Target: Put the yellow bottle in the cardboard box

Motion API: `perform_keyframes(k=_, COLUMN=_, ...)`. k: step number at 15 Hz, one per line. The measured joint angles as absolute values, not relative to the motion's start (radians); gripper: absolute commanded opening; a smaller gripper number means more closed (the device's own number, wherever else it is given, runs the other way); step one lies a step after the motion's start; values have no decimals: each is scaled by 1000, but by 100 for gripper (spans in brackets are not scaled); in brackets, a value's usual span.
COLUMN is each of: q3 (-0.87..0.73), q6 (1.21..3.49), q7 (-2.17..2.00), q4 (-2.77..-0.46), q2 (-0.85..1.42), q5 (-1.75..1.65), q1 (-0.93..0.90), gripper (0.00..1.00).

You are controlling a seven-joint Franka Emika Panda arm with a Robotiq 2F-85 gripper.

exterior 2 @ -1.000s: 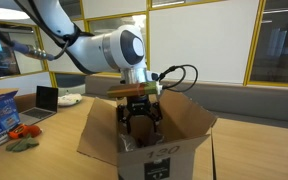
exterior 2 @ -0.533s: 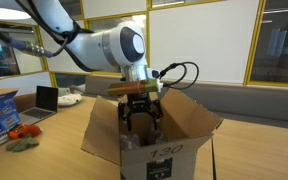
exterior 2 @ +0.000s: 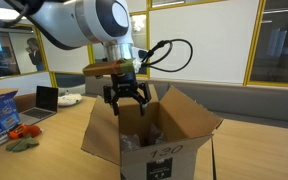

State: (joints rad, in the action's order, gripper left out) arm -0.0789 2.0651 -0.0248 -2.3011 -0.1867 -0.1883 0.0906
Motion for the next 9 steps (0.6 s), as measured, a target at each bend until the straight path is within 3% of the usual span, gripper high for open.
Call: perform_keyframes(k=9, q3=-32, q6=1984, q7=-245, q4=-2491, q2=-553, q5=-125, q1=87, gripper=100)
